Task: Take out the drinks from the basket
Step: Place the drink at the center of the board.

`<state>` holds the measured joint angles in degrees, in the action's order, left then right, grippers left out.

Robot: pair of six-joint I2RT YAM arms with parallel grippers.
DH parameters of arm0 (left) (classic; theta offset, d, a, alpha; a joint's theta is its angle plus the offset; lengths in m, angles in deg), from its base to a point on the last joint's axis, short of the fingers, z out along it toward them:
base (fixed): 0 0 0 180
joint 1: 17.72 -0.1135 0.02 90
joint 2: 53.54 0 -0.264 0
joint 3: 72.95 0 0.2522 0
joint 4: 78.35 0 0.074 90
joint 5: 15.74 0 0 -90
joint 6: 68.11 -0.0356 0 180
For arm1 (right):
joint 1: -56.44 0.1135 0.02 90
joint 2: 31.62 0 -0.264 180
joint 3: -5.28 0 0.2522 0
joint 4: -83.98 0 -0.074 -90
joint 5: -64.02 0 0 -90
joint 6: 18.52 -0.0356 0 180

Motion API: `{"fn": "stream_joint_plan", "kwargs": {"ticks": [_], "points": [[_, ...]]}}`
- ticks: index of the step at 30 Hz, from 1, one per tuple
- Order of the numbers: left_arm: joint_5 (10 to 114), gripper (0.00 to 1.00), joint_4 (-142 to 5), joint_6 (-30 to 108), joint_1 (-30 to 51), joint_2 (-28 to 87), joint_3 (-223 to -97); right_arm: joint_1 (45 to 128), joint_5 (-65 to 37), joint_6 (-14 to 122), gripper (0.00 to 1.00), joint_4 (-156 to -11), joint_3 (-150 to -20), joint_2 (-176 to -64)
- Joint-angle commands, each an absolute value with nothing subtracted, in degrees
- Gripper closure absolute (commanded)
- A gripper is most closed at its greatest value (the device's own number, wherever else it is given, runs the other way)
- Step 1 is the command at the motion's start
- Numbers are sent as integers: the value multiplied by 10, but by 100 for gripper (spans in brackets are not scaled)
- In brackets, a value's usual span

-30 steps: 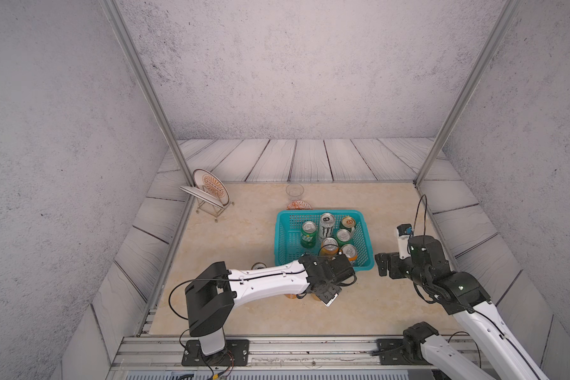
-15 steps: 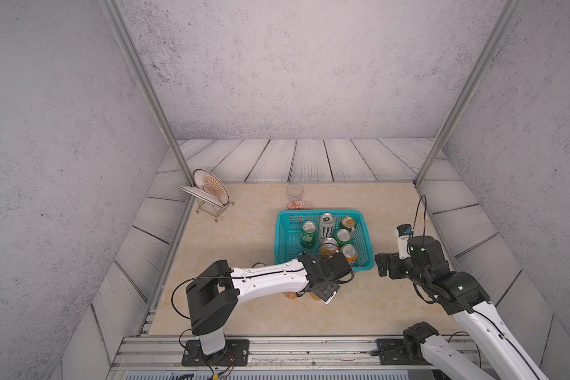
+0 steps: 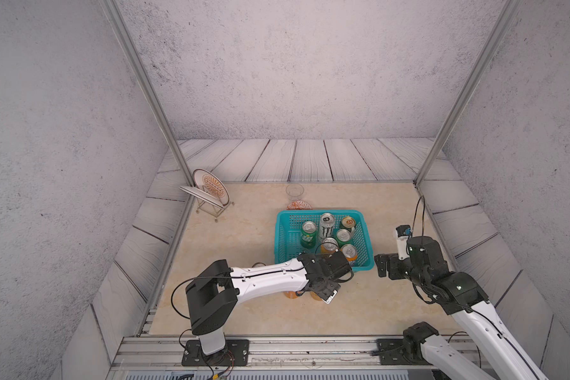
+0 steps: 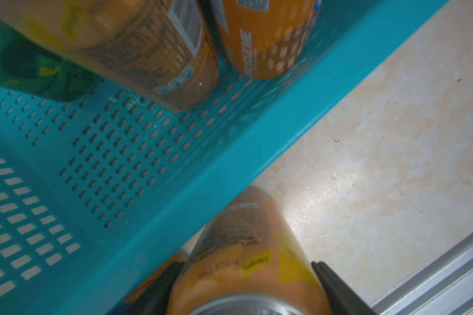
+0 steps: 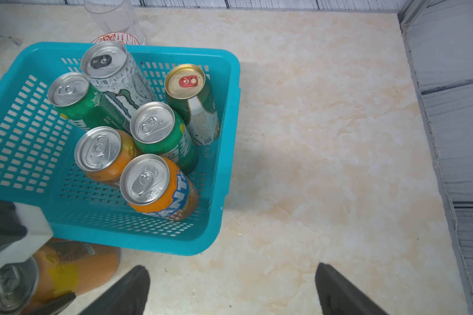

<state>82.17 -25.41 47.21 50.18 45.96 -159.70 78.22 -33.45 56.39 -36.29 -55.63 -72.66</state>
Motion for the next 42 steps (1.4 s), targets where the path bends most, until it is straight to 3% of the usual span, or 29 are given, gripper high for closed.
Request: {"fn": "stream_joint_plan", "kwargs": {"ticks": [1,21,34,42], "points": [[828,22,-249,468,499,434,-1609,780,-328,555,1,-368,-553,-725],[800,1,-230,447,498,360,-1627,780,-328,557,1,-363,-562,-727],[800,1,-186,407,472,302,-1679,780,-333,563,1,-359,-571,-727],[777,1,-141,355,373,246,-1714,781,-329,567,1,-360,-582,-736]]}}
